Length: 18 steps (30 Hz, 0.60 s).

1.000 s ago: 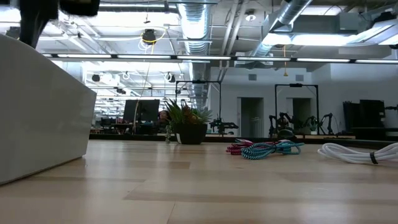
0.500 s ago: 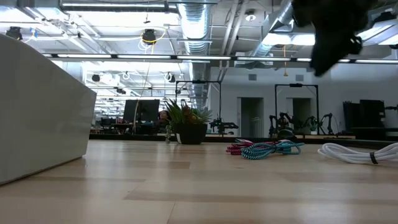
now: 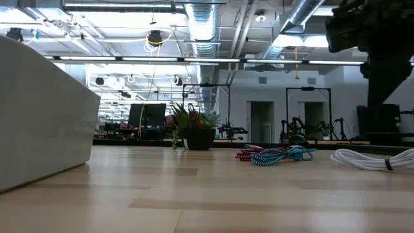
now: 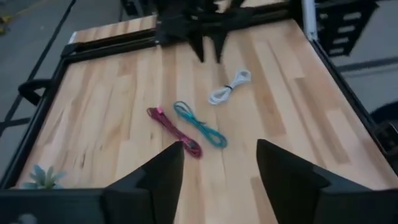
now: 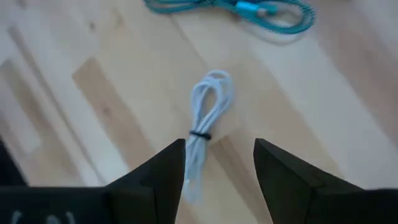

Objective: Pick and place USB-C Cables
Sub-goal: Put the white USB cable into the gray bin

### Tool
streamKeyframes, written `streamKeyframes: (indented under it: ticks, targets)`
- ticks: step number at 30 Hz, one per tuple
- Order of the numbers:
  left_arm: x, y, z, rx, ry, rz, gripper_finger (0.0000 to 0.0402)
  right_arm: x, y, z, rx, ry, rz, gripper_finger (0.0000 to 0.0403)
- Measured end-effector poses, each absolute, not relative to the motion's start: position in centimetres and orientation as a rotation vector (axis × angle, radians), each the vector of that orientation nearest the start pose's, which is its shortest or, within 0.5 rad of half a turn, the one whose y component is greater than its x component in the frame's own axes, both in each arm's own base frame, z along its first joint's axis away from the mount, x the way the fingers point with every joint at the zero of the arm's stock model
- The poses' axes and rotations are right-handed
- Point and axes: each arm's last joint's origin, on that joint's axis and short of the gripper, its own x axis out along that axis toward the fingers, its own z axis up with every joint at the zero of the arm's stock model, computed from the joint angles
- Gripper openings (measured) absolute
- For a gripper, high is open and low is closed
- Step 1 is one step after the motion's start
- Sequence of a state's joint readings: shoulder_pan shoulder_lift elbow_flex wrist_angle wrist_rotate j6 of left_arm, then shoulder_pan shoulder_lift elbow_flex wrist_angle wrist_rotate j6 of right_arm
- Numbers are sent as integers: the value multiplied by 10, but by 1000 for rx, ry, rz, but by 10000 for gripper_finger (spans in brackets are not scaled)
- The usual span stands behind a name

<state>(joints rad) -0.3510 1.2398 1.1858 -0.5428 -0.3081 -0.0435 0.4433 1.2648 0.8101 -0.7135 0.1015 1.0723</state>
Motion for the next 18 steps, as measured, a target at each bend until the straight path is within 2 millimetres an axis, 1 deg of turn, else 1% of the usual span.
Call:
streamKeyframes:
  ticks: [4,5,8,10,14,18]
  targets:
    - [257,-69,347,99,524,-53,229,205,101,215,634,1110,-279,240]
    - [259,-67,344,86,513,-65,236,205,103,215,629,1093,-277,247]
    - [267,-62,332,40,460,-106,254,206,104,216,632,1071,-290,262]
    - [269,-58,321,25,440,-113,262,205,102,215,644,1063,-327,265]
    - [269,-53,295,15,455,-100,265,204,98,214,654,1066,-393,265]
    - [269,-51,279,10,408,-96,265,203,92,211,618,1077,-458,265]
